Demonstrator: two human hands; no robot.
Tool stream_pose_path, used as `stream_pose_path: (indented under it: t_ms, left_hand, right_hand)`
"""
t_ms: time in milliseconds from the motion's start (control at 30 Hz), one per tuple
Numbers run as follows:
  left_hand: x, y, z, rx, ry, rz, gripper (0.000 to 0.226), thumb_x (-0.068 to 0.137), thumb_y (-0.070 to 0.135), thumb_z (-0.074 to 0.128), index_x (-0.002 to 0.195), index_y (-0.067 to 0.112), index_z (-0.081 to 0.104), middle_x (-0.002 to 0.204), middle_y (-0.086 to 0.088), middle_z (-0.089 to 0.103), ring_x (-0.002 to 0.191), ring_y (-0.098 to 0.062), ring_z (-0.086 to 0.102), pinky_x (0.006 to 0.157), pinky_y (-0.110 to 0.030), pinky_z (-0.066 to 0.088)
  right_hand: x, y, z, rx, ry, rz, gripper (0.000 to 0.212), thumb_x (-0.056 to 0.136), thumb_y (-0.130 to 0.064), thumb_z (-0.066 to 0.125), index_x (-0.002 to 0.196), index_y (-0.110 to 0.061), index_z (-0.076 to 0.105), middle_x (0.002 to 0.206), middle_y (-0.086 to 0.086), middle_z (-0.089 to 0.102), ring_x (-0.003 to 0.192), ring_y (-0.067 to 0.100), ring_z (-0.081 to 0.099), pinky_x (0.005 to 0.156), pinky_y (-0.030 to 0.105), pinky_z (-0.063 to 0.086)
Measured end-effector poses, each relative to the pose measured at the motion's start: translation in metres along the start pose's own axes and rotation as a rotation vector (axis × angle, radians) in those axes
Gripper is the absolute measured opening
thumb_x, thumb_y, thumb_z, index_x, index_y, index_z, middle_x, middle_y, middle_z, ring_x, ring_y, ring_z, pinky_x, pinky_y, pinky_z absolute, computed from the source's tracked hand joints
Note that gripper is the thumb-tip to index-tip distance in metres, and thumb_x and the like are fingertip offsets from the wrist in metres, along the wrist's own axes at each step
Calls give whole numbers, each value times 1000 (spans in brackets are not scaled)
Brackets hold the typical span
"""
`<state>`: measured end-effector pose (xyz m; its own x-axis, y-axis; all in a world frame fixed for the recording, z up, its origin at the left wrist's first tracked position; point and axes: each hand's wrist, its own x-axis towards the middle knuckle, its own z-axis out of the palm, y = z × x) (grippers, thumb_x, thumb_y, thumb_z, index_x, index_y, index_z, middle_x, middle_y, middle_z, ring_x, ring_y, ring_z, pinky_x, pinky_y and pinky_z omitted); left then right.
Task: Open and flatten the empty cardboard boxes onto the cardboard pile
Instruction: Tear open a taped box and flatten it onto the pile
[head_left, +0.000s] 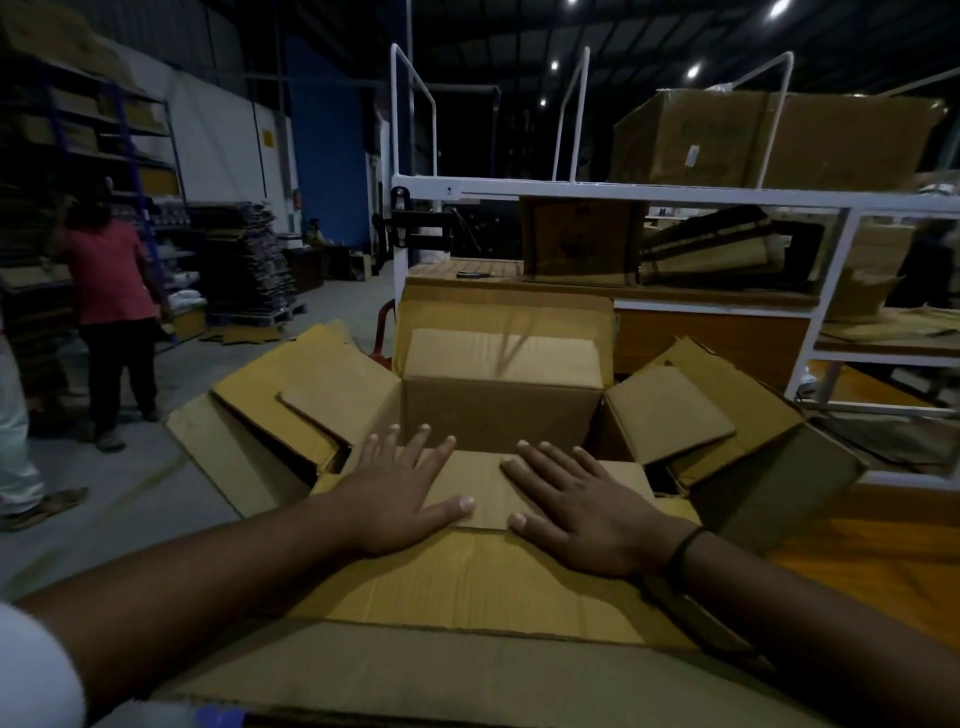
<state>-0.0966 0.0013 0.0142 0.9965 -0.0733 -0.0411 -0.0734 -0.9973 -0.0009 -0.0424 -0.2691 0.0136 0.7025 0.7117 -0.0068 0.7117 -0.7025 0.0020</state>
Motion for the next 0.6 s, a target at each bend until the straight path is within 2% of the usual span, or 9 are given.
stream_pose_path:
  t_ms: [200, 267, 333, 400, 467, 600]
  left_hand:
    - [5, -5, 0, -25, 13, 40, 94, 83, 92, 13, 161, 43, -9, 173, 0, -7, 158, -30, -9, 124, -53, -6]
    - [5, -12, -1, -47, 21, -11, 92, 83, 93, 15, 160, 48, -4, 173, -2, -6, 157, -34, -12, 123, -55, -8]
    - [5, -28, -3, -52, 68, -163, 101, 75, 100, 8, 161, 48, 1, 172, -10, -6, 154, -43, -17, 121, -60, -12]
    - [6, -45, -6, -20, 82, -304, 123, 59, 106, -4, 163, 42, 5, 170, -18, -10, 152, -48, -21, 121, -62, -14]
    - [8, -54, -9, 13, 58, -354, 136, 48, 108, -11, 164, 38, 7, 168, -23, -13, 152, -49, -19, 122, -62, -11]
    - [15, -47, -16, 61, 6, -401, 130, 55, 107, -1, 163, 36, 14, 168, -27, -3, 152, -53, -5, 122, -62, 3]
  right_hand:
    - [5, 8, -5, 51, -37, -26, 76, 97, -79, 14, 161, -44, -7, 171, -11, -14, 156, 10, -13, 124, 38, -12]
    - [4, 15, -10, 121, -45, 14, 73, 97, -78, 16, 161, -46, -2, 170, -12, -13, 156, 12, -14, 122, 36, -14]
    - [3, 26, -11, 108, -12, 181, 79, 95, -81, 14, 162, -43, 1, 170, -6, -15, 156, 21, -18, 122, 44, -16]
    - [1, 42, -10, 23, 52, 411, 92, 88, -88, 9, 164, -37, 3, 170, 7, -16, 155, 34, -21, 119, 55, -19]
    - [-3, 58, -7, -18, 119, 562, 103, 82, -93, 5, 164, -31, 3, 169, 19, -13, 154, 41, -19, 118, 58, -20]
    - [-10, 74, -5, -40, 143, 627, 117, 75, -95, -3, 165, -20, 8, 169, 26, 1, 157, 40, -5, 127, 53, -5]
